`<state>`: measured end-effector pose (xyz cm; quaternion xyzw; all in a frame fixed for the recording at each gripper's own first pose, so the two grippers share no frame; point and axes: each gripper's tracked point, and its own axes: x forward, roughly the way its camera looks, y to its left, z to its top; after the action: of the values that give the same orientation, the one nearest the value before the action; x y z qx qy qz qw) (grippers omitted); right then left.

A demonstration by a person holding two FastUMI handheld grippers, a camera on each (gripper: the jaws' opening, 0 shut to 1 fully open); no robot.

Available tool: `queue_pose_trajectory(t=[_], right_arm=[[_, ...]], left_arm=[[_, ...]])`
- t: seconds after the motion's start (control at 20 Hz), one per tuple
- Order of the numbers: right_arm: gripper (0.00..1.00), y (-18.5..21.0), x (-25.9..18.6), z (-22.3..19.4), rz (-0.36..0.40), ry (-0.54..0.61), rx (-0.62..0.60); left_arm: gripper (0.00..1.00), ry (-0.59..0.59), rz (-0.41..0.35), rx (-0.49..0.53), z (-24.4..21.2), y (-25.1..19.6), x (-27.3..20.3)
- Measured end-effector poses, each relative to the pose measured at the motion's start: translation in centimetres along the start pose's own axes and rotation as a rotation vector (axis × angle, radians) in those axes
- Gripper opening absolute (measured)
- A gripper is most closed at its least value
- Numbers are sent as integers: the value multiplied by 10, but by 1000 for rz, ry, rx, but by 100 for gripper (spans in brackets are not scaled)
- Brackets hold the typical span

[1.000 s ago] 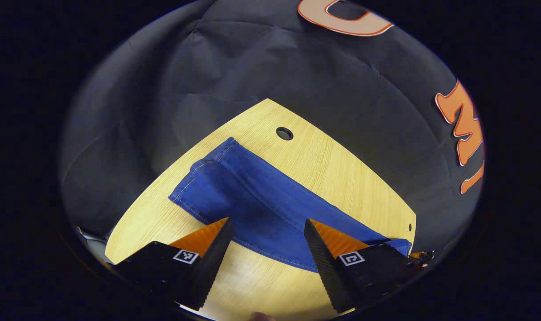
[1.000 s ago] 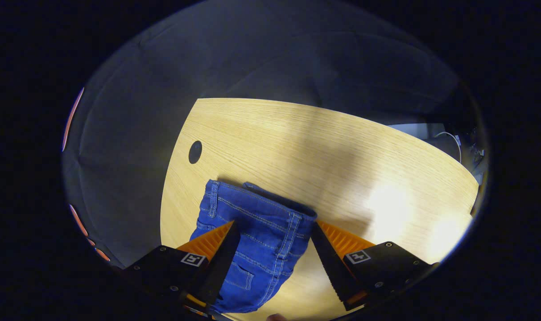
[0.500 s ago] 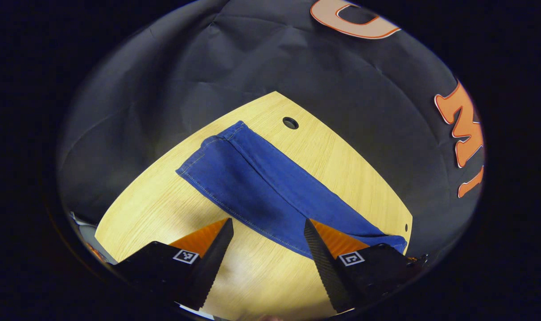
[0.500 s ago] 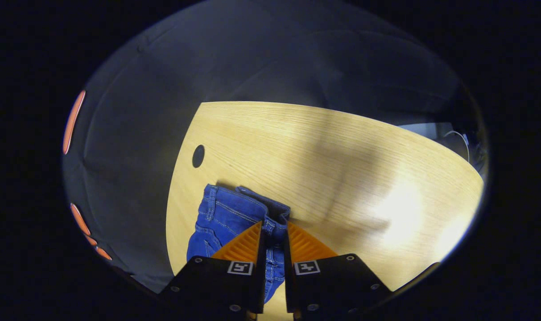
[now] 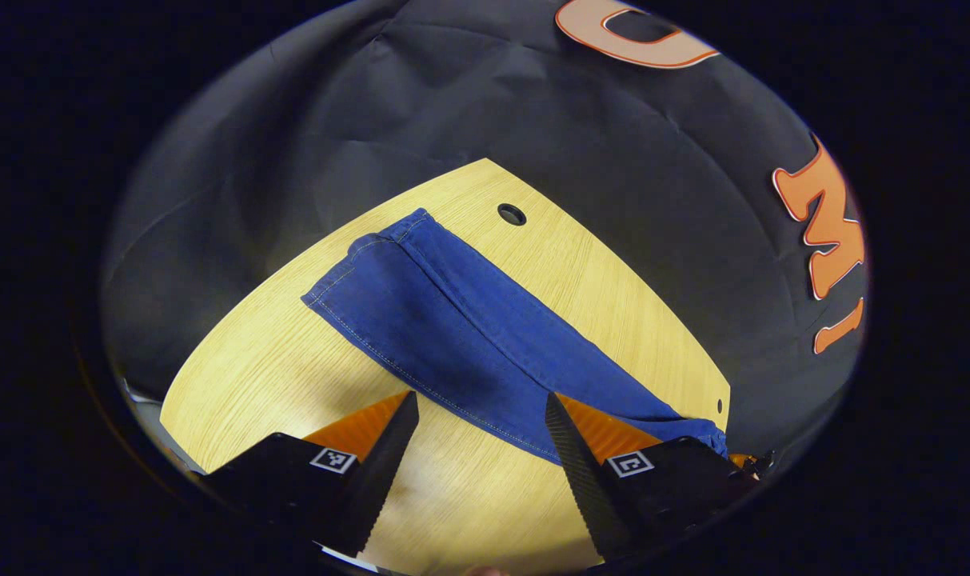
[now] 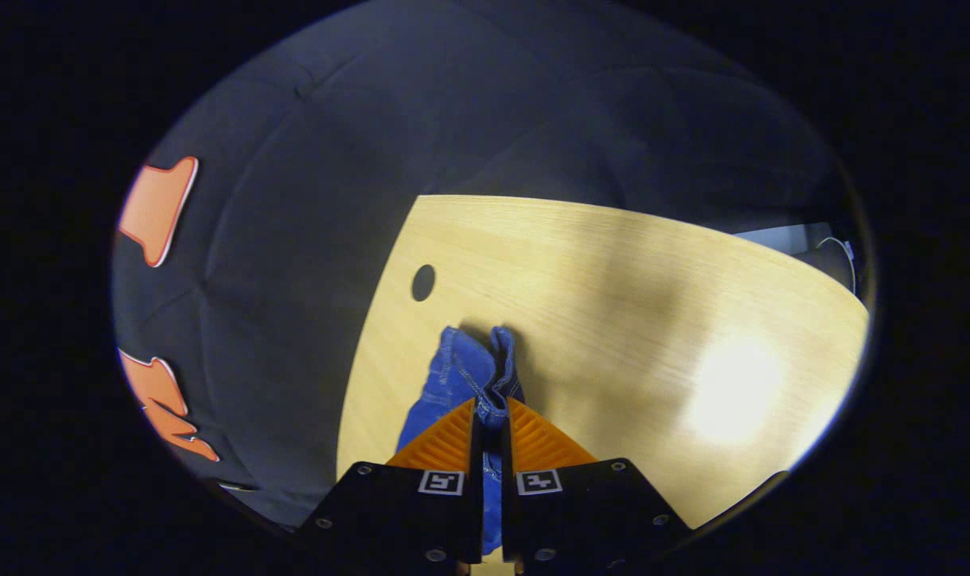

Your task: Grasp the waist and the cuffs of the jeans and fold them to make the two legs overlap; first hold the waist and fold one-third of the jeans toward the cuffs, then hold the cuffs and fold the remaining one-third in the same direction to finish folding.

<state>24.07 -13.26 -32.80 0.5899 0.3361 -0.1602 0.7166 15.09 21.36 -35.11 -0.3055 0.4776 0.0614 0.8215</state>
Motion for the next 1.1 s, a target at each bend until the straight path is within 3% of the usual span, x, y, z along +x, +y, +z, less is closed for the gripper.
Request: queue_pose_trajectory(t=[0.4,0.75,0.95,1.1], right_arm=[[10,52,-35,-43,150,59,-107],[10,117,-61,-124,273,180,-198],[10,148,-68,-176,309,243,-264],[10,166,-74,-214,329,292,-306]], left_arm=[[98,-2,-37,-26,7,4,0],[98,-5,-44,-46,11,7,0],[94,-8,-47,-55,13,9,2],[98,-4,-41,-54,14,15,-1]])
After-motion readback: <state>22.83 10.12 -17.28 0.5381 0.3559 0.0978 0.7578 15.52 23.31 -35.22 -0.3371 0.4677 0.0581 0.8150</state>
